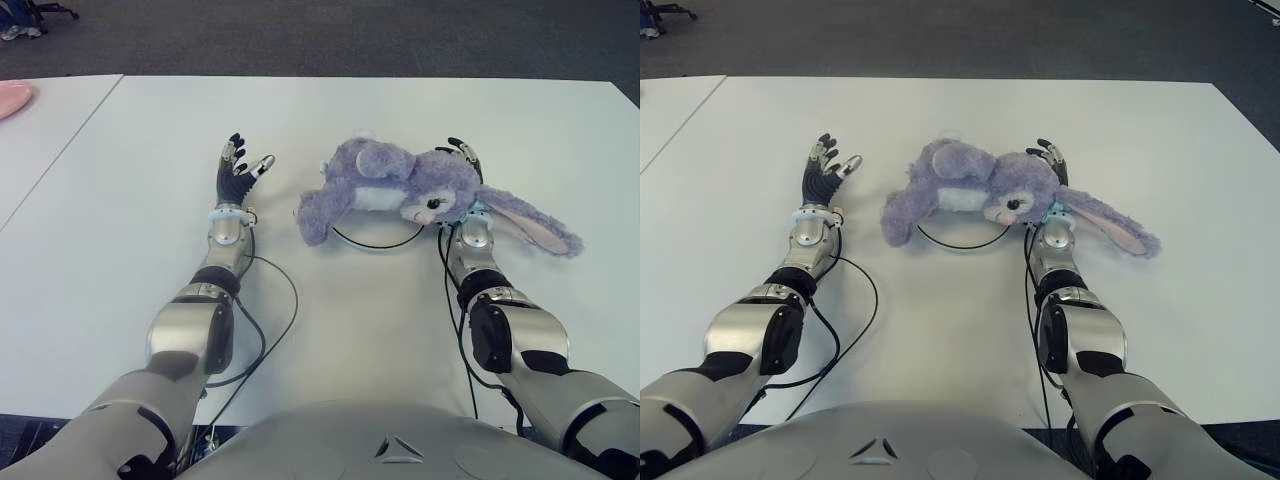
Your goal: Put the doll into the plate.
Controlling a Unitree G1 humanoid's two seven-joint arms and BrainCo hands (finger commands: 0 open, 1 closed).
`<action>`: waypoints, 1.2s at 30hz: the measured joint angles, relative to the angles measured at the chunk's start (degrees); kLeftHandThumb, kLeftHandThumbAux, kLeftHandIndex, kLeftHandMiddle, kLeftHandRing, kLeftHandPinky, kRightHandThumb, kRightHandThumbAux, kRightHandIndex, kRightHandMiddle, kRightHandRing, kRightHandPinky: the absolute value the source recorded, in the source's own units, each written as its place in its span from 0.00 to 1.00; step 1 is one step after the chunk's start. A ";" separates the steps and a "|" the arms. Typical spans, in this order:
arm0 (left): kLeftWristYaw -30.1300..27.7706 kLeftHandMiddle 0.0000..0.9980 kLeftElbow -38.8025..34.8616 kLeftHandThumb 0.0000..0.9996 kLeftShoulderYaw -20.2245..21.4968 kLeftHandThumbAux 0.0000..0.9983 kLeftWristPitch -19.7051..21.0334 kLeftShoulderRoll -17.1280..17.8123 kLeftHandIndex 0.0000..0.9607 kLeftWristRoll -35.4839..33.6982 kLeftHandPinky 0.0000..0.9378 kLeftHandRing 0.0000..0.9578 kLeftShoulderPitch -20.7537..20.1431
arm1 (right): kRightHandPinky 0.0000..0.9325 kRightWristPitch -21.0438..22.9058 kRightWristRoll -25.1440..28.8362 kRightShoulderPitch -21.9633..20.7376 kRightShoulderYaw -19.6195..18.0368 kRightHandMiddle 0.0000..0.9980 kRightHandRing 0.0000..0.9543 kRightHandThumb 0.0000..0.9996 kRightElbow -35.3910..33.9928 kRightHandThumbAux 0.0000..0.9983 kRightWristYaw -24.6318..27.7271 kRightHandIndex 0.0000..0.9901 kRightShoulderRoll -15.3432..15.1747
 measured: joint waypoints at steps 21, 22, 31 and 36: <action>0.00 0.17 -0.53 0.00 2.18 0.79 1.10 -0.75 0.13 -1.08 0.23 0.18 0.07 | 0.49 0.00 -0.18 0.05 0.50 0.35 0.45 0.14 0.00 0.88 -2.00 0.22 0.00; 0.00 0.17 -0.53 0.00 2.15 0.79 1.10 -0.74 0.14 -1.07 0.24 0.18 0.07 | 0.49 0.00 -0.18 0.05 0.54 0.35 0.44 0.13 0.00 0.88 -2.08 0.22 0.00; 0.00 0.18 -0.54 0.00 1.99 0.81 1.10 -0.75 0.14 -1.00 0.23 0.19 0.08 | 0.48 0.01 -0.18 0.05 0.75 0.35 0.43 0.10 0.00 0.87 -2.71 0.23 0.01; 0.00 0.17 -0.54 0.00 1.98 0.81 1.11 -0.75 0.14 -0.99 0.23 0.19 0.08 | 0.49 0.01 -0.19 0.05 0.78 0.35 0.44 0.11 0.00 0.88 -2.91 0.24 0.01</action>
